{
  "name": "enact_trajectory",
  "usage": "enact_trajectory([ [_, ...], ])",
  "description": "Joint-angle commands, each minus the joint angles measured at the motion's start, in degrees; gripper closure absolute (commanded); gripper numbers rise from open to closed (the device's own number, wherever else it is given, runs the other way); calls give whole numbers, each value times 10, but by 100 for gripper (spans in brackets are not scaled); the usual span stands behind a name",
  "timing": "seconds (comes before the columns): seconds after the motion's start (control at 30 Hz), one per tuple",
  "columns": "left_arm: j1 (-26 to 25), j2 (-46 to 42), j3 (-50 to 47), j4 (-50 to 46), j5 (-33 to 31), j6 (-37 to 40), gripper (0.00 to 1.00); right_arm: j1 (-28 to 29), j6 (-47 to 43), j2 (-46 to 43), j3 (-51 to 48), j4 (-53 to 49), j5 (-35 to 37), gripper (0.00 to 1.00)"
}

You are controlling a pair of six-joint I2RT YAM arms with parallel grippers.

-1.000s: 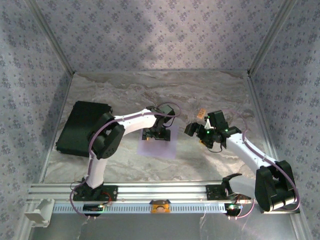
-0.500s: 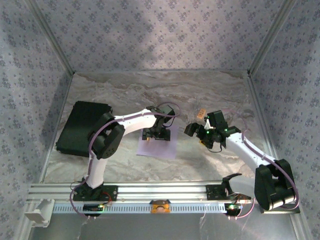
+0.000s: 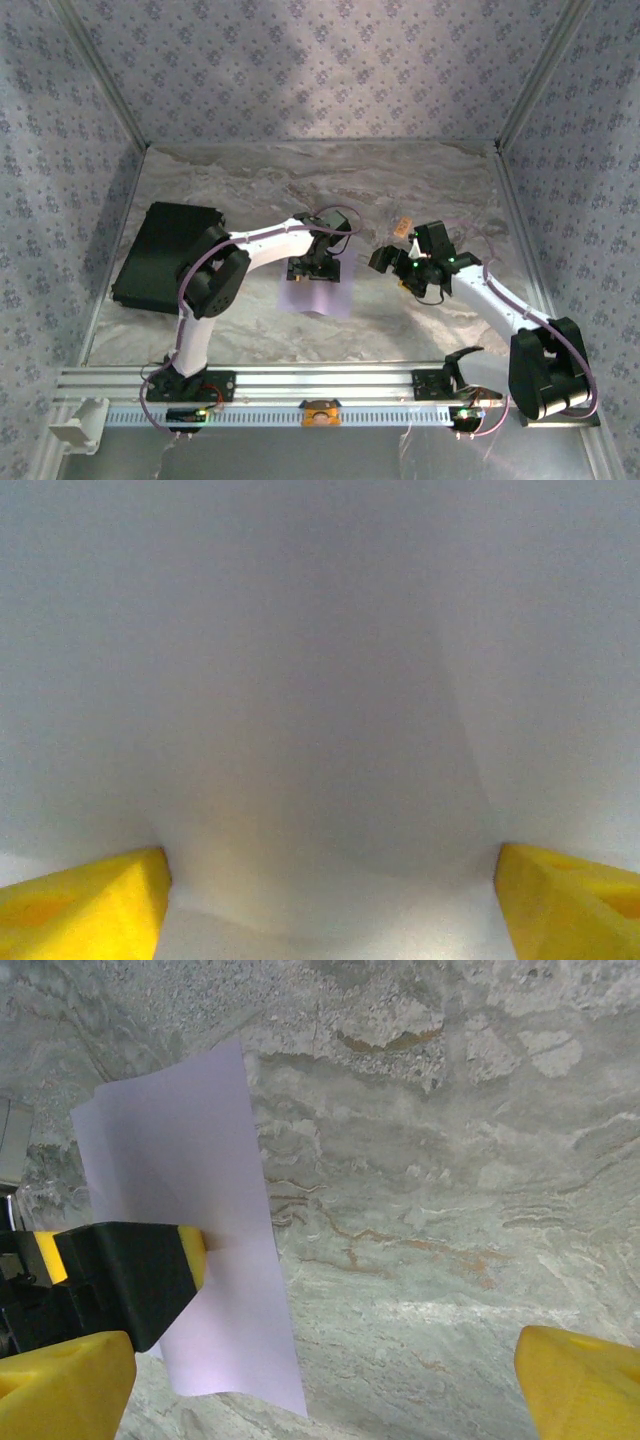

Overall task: Fold a paper plane with a square sheet of paper (pick it up from the middle)
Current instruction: First fold the square sheet of paper in half at the center of the table.

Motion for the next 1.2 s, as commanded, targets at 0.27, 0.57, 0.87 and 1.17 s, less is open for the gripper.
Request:
enact_trajectory([
  [0.27, -5, -21, -23, 40, 5, 29, 43, -2, 33, -49, 12, -35, 71, 1],
  [0.57, -4, -67, -36, 78, 26, 28, 59, -16, 53, -77, 5, -54, 104, 1],
  [0.87, 25, -132, -83, 201, 155, -12, 61, -50, 61, -114, -7, -62, 105, 1],
  [1.17, 54, -164, -169, 405, 291, -90, 58, -91, 24, -167, -43, 16, 7, 1],
])
